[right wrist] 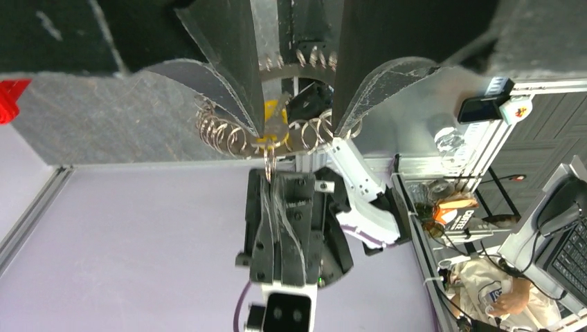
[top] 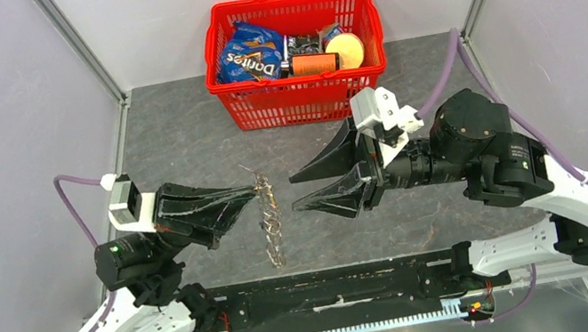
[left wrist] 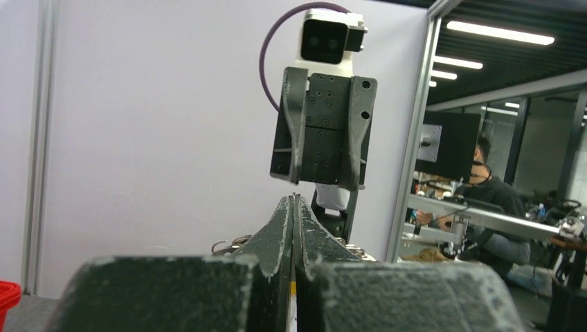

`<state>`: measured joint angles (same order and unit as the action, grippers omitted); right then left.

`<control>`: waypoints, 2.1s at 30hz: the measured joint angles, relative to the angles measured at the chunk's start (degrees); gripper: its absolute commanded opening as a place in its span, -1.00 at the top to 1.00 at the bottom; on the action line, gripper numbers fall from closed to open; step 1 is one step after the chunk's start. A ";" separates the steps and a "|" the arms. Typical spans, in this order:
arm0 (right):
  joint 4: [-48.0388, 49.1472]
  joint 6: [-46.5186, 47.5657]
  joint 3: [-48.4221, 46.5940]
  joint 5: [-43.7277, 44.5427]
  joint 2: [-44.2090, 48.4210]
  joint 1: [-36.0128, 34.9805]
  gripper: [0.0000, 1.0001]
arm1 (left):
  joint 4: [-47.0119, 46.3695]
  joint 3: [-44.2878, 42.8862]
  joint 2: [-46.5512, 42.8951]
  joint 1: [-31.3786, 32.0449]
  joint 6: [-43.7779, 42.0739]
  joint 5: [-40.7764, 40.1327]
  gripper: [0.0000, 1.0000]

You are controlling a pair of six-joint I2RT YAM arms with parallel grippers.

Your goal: Put the keys on the keyring

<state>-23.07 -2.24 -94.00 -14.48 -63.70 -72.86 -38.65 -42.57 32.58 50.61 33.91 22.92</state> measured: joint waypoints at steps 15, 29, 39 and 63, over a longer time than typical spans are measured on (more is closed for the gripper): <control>-1.55 8.20 -8.98 -0.26 -6.91 0.00 0.18 | -20.37 7.34 0.11 0.00 6.34 -6.69 0.96; -4.90 9.60 -13.03 -3.91 -10.51 0.00 0.30 | -24.11 9.03 0.11 0.00 8.74 -8.07 0.95; -4.83 9.31 -14.45 -4.35 -12.79 0.00 0.40 | -24.87 9.22 0.15 0.00 9.20 -8.35 0.96; -2.95 7.19 -15.80 -6.43 -14.78 0.00 0.66 | -25.38 9.81 0.39 0.00 9.40 -8.50 0.96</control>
<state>-26.02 4.95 -109.80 -20.91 -78.48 -72.86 -64.03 -32.75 32.97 50.61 43.31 14.41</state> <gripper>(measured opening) 0.213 0.028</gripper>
